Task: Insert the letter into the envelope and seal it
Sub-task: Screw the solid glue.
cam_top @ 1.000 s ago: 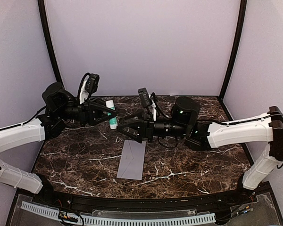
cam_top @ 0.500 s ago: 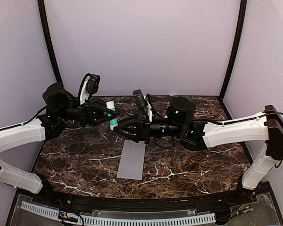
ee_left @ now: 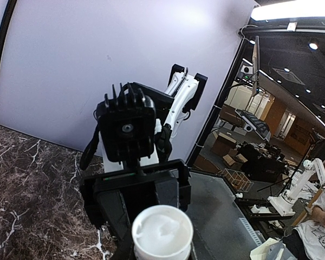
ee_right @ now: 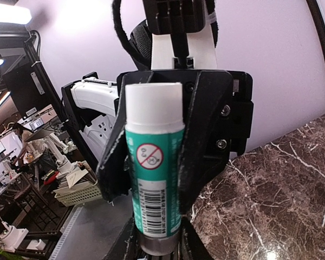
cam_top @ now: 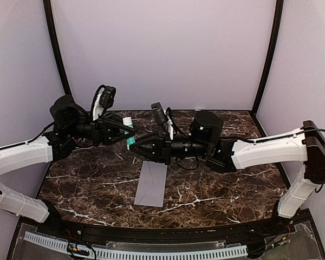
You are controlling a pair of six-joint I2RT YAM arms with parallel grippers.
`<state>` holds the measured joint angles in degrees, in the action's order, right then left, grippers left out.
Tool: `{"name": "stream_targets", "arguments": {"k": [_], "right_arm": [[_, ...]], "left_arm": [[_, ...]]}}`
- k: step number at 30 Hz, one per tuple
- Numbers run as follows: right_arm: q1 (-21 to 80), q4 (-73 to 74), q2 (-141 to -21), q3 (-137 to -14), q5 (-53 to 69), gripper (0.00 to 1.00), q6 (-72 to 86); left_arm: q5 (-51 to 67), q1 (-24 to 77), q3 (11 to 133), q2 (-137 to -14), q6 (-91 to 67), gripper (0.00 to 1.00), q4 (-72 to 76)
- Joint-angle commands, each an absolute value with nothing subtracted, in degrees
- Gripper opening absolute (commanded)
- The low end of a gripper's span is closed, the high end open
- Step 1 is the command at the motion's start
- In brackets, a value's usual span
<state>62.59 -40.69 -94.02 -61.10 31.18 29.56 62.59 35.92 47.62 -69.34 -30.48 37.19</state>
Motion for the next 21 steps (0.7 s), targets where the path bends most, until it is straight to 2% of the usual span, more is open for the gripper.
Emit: {"name": "stream_targets", "arguments": {"k": [1, 7, 11, 21], "right_arm": [[63.01, -42.19, -94.78, -62.79, 31.61, 0.19, 29.71], [62.95, -40.92, -94.59, -62.57, 30.55, 0.06, 29.18], [62.99, -38.31, -93.27, -62.38, 26.44, 0.02, 28.02], [65.19, -14.04, -92.85, -70.78, 0.89, 0.0, 21.32]], "left_arm": [[63.39, 36.18, 48.16, -69.17, -30.06, 0.0, 38.41], [62.83, 36.21, 48.16, -69.17, -29.8, 0.0, 38.04], [60.92, 36.21, 48.16, -69.05, -28.83, 0.0, 36.67], [47.86, 36.16, 49.73, -68.14, -22.15, 0.0, 24.1]]}}
